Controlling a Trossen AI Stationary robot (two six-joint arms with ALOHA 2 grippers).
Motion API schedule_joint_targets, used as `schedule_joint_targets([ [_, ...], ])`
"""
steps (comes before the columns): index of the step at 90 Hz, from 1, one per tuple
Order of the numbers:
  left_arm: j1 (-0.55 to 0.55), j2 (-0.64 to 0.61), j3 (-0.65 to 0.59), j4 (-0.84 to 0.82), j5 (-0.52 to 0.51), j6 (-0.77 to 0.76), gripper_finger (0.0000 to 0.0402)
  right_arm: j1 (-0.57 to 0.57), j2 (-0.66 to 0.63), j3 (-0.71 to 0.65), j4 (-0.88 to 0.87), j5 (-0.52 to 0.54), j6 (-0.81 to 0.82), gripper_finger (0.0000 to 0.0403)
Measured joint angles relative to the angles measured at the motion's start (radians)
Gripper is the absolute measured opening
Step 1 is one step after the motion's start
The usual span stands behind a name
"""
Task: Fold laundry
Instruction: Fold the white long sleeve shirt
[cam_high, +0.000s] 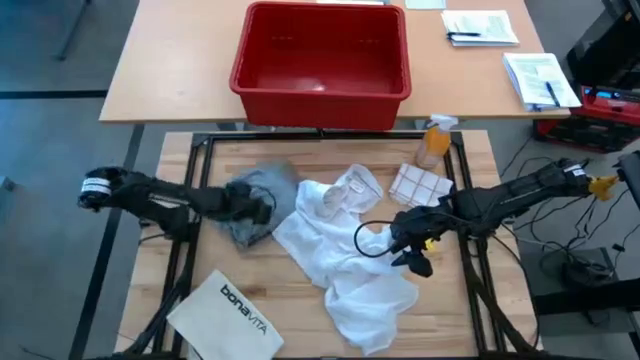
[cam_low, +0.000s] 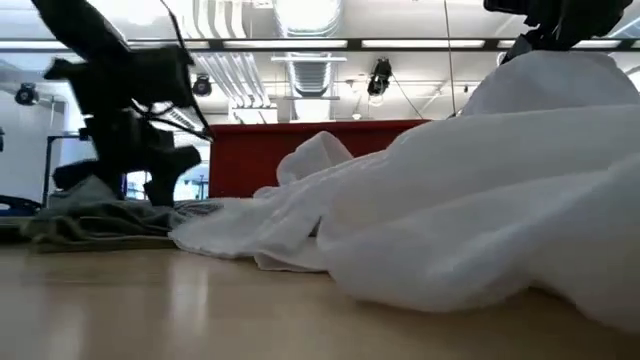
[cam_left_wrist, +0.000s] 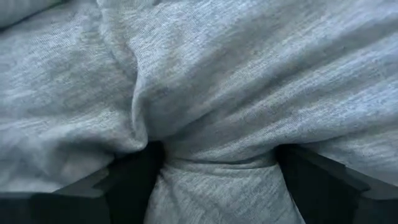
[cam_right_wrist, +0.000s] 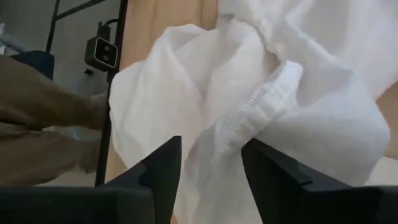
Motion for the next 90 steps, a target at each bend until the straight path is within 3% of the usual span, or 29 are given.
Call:
schedule_joint_targets([
  [16,0.289,0.004,0.001,0.079,0.047,0.158,0.0309,0.0,0.0,0.0,0.0,-0.001,0.01,0.014],
  [31,0.488,0.005,0.016,0.199,0.134,0.273,0.0309,0.0,0.0,0.0,0.0,-0.023,0.013,0.0129],
  [45,0.602,0.002,0.089,0.212,0.194,0.315,0.0309,0.0,-0.001,0.0,0.0,-0.088,0.027,0.0118],
  [58,0.57,-0.025,0.2,0.209,0.212,0.38,0.0309,0.0,-0.012,0.028,0.002,-0.095,0.047,0.0121],
  [71,0.507,-0.046,0.316,0.2,0.212,0.438,0.0309,0.0,-0.012,0.053,-0.007,-0.118,0.071,0.0181],
  [90,0.393,-0.041,0.415,0.218,0.213,0.517,0.0309,0.0,-0.013,0.101,-0.01,-0.085,0.05,0.0332],
])
